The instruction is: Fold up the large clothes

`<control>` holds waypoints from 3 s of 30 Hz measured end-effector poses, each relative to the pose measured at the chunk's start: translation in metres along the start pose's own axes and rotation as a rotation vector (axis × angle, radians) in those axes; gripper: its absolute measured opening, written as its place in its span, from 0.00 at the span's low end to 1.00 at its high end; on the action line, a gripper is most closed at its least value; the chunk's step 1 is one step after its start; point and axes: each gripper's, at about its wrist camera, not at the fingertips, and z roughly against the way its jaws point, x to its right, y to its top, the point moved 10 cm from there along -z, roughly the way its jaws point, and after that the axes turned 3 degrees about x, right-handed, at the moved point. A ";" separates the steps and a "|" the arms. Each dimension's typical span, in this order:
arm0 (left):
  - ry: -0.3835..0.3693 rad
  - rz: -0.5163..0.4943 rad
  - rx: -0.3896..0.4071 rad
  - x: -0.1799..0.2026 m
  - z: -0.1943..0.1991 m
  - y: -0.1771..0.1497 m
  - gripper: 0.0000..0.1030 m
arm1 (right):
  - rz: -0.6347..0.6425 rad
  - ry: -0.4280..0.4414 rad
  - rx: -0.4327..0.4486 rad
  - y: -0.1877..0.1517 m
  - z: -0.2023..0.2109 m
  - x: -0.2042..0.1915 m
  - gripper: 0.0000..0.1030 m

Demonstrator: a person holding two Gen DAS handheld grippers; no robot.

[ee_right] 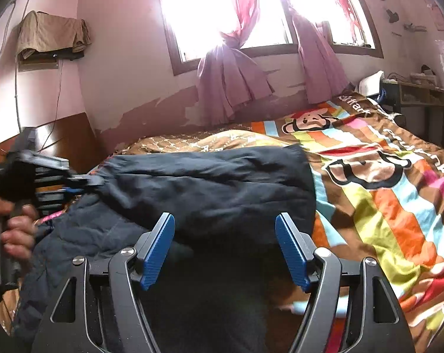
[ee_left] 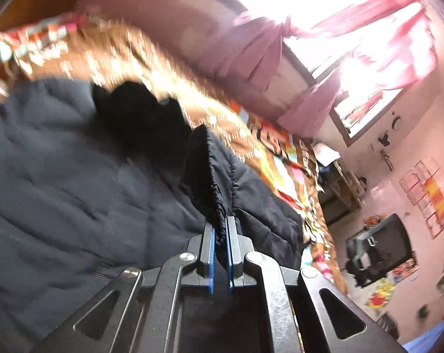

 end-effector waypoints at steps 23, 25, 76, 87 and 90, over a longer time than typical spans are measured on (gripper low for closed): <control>0.448 -0.077 0.036 -0.201 0.086 -0.012 0.06 | 0.316 -0.002 -0.394 -0.072 -0.145 -0.132 0.65; 0.453 -0.098 0.027 -0.200 0.085 -0.017 0.06 | 0.349 -0.029 -0.414 -0.085 -0.152 -0.133 0.65; 0.806 0.268 0.359 -0.393 0.273 -0.017 0.83 | 0.329 0.071 -0.384 -0.109 -0.133 -0.374 0.98; 0.985 0.544 0.481 -0.468 0.343 -0.027 0.82 | 0.374 0.052 -0.319 -0.087 -0.142 -0.384 0.98; 0.985 0.551 0.481 -0.473 0.342 -0.027 0.76 | 0.344 0.037 -0.334 -0.090 -0.151 -0.376 0.98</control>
